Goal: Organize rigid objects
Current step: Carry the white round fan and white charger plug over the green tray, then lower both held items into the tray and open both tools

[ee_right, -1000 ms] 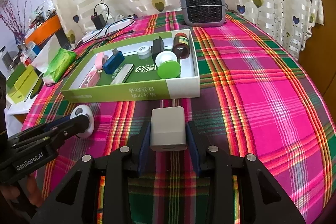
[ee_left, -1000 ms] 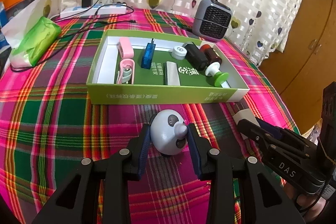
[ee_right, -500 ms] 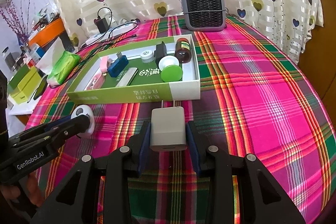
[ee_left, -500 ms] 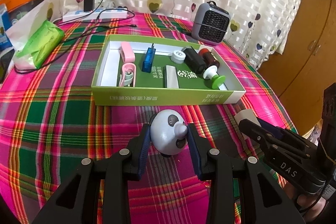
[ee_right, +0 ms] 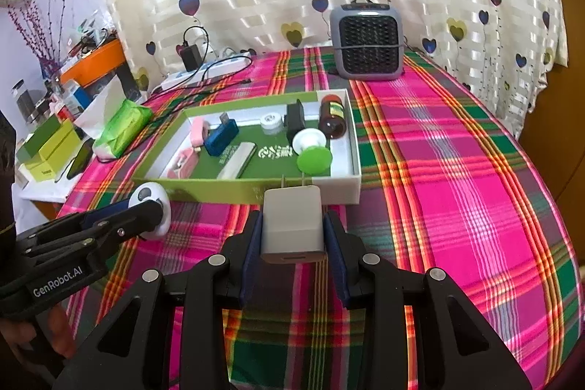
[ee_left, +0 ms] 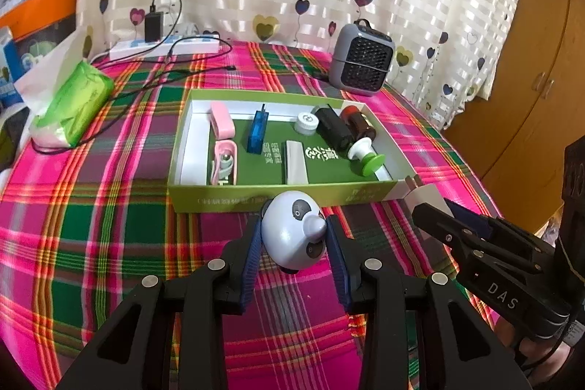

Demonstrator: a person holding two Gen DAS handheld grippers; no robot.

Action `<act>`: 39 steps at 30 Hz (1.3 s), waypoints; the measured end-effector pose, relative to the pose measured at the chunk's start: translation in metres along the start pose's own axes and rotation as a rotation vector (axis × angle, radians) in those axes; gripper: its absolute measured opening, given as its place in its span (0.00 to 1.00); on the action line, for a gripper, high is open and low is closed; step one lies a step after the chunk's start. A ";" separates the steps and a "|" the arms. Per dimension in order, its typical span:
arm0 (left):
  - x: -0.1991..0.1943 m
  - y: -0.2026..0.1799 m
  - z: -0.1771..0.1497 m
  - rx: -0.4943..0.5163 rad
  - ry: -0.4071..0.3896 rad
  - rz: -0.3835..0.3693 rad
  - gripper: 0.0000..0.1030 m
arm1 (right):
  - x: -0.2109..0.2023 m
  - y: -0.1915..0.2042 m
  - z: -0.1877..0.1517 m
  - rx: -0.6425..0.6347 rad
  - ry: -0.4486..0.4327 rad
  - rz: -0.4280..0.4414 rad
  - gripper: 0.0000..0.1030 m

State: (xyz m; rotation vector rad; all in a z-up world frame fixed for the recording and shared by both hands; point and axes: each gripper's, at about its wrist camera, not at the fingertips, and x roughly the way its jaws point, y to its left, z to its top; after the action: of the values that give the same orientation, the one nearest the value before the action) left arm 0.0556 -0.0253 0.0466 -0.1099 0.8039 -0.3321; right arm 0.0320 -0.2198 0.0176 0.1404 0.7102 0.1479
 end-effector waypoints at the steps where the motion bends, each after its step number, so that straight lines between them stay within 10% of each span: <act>1: 0.000 0.000 0.001 0.001 -0.001 0.000 0.33 | 0.000 0.000 0.001 -0.001 -0.001 0.001 0.34; 39: 0.061 0.018 0.053 0.014 0.053 -0.027 0.33 | 0.070 0.008 0.048 -0.046 0.102 0.084 0.34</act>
State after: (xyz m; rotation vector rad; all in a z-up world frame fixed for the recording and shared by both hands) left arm 0.1378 -0.0307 0.0370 -0.0995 0.8536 -0.3671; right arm 0.1153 -0.2024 0.0104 0.1192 0.8018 0.2533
